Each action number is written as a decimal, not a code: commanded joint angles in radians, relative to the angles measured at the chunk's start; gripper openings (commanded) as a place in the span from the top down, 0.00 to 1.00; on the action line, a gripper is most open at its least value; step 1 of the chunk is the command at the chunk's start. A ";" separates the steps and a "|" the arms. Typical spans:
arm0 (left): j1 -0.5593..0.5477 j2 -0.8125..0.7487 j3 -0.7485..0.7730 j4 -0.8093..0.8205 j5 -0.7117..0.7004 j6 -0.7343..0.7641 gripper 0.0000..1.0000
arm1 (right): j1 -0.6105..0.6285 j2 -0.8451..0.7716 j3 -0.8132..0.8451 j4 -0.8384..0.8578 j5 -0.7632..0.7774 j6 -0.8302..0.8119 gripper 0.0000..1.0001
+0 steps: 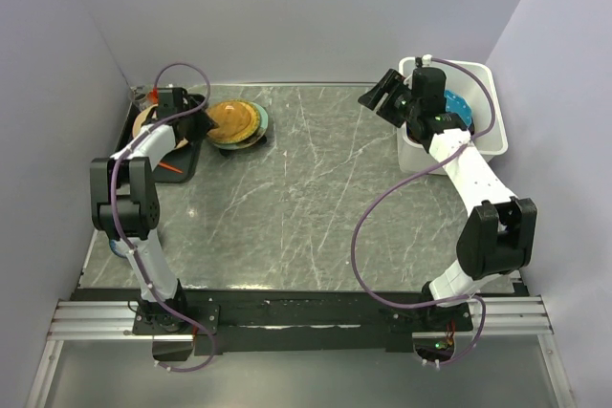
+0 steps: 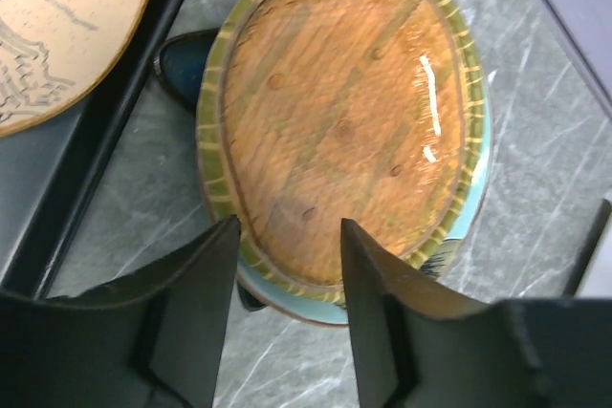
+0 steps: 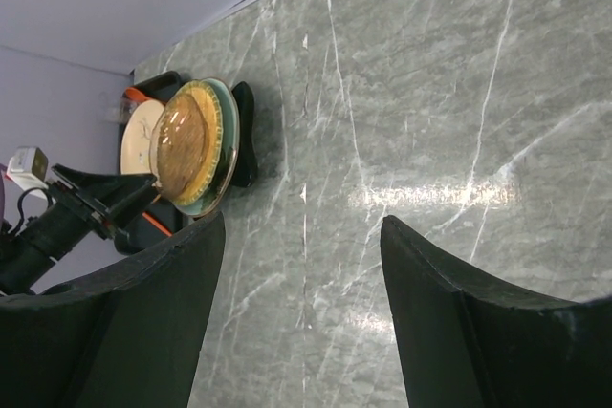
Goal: Place the plates into the plastic bin on the countertop
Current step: Pick up the plate at the center of the board.
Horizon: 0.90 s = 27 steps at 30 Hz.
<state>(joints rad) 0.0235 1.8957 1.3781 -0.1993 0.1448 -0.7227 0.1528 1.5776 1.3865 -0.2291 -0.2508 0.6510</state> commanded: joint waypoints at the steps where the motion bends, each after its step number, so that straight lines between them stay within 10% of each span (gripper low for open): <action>1: 0.003 0.011 0.053 0.052 0.039 0.005 0.53 | 0.005 0.012 0.013 0.016 0.013 -0.024 0.27; 7: 0.003 0.048 0.055 0.060 0.076 0.012 0.67 | 0.004 0.019 0.009 0.014 0.013 -0.025 0.27; 19: 0.001 0.077 0.032 0.077 0.096 0.009 0.59 | 0.001 0.027 0.013 0.011 0.013 -0.022 0.27; 27: 0.001 0.125 0.064 0.078 0.134 0.006 0.99 | 0.001 0.029 0.000 0.014 0.005 -0.022 0.27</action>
<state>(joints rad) 0.0238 2.0014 1.4143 -0.1291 0.2474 -0.7235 0.1528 1.6081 1.3865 -0.2337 -0.2516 0.6411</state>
